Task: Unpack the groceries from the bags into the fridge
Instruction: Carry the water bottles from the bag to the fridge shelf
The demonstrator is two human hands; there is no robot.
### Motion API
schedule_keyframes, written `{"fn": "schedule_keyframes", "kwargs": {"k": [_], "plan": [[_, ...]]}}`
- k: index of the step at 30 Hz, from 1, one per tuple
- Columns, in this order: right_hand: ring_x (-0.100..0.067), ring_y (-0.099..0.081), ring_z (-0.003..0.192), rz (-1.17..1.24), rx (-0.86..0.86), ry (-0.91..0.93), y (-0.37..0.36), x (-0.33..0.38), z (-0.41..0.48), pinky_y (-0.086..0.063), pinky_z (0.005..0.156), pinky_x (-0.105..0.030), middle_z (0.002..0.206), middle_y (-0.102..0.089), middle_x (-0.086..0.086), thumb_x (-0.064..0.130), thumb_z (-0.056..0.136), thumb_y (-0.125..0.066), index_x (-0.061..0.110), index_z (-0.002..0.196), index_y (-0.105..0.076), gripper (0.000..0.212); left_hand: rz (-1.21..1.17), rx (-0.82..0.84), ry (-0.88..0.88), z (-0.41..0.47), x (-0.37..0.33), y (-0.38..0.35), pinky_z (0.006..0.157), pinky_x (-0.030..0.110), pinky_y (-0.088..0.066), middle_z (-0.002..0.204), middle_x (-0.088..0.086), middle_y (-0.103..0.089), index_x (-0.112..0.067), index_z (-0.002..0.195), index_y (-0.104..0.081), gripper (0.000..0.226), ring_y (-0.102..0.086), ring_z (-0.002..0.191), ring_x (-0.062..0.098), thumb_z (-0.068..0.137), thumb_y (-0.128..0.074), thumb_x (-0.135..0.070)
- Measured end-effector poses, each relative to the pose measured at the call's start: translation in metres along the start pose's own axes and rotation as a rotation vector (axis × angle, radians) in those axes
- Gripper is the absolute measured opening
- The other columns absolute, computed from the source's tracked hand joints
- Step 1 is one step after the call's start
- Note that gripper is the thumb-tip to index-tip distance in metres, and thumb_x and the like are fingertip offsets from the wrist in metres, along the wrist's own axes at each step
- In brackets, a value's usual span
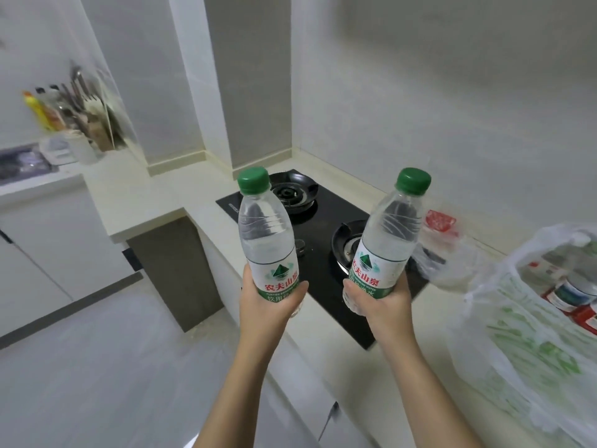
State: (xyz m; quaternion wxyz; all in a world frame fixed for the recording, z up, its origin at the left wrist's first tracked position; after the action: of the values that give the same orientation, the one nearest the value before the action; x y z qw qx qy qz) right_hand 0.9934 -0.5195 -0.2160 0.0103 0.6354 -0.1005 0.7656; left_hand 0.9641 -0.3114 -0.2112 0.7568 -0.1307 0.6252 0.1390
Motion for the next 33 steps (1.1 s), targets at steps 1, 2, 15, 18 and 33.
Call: {"fn": "schedule_keyframes", "kwargs": {"k": [1, 2, 15, 18, 33], "plan": [[-0.004, -0.07, 0.082, -0.01, 0.015, 0.006, -0.006, 0.0, 0.002, -0.057, 0.062, -0.021, 0.09, -0.072, 0.014, -0.01, 0.072, -0.079, 0.022, 0.114, -0.055, 0.057, 0.011, -0.02, -0.009, 0.0, -0.003, 0.007, 0.06, 0.01, -0.05, 0.091, -0.016, -0.068, -0.026, 0.113, -0.053, 0.058, -0.066, 0.085, 0.003, 0.068, -0.085, -0.007], [-0.004, -0.069, 0.083, -0.024, 0.03, 0.016, -0.013, 0.0, 0.004, -0.057, 0.064, -0.021, 0.091, -0.072, 0.014, -0.008, 0.071, -0.08, 0.022, 0.114, -0.056, 0.057, 0.023, -0.041, -0.018, -0.001, -0.007, 0.013, 0.059, 0.01, -0.049, 0.089, -0.017, -0.067, -0.028, 0.11, -0.053, 0.056, -0.066, 0.082, 0.001, 0.069, -0.084, -0.006], [0.002, -0.066, 0.083, -0.032, 0.411, 0.041, -0.097, -0.003, 0.023, -0.053, 0.065, -0.015, 0.092, -0.067, 0.022, 0.004, 0.072, -0.083, 0.037, 0.104, -0.054, 0.055, 0.11, -0.439, 0.039, -0.024, -0.022, 0.091, 0.058, 0.013, -0.051, 0.093, -0.011, -0.069, -0.032, 0.111, -0.053, 0.06, -0.067, 0.083, 0.002, 0.062, -0.087, -0.025], [0.0, -0.066, 0.093, -0.032, 0.495, 0.014, -0.111, -0.008, 0.024, -0.054, 0.07, -0.016, 0.1, -0.067, 0.023, 0.008, 0.072, -0.084, 0.043, 0.106, -0.054, 0.057, 0.138, -0.536, 0.054, -0.035, -0.022, 0.106, 0.059, 0.017, -0.054, 0.092, -0.013, -0.069, -0.03, 0.112, -0.054, 0.06, -0.068, 0.083, 0.004, 0.06, -0.085, -0.03], [0.004, -0.063, 0.1, -0.056, 0.747, -0.038, -0.199, -0.013, -0.04, -0.052, 0.081, -0.024, 0.106, -0.064, 0.029, 0.039, 0.062, -0.082, 0.054, 0.107, -0.05, 0.057, 0.194, -0.87, 0.056, -0.1, -0.028, 0.193, 0.06, 0.017, -0.052, 0.088, -0.011, -0.068, -0.029, 0.104, -0.057, 0.052, -0.066, 0.079, 0.004, 0.058, -0.081, -0.029]]}}
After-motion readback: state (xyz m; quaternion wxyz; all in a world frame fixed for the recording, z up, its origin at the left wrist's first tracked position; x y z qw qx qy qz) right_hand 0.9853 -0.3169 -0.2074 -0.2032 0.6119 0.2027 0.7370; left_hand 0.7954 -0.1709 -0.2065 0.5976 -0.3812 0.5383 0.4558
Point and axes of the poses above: each hand's wrist, its own z-axis towards the middle knuckle, its own y-axis out of the back of the hand, x = y × z, the point moved 5 cm from there along z, towards the middle knuckle
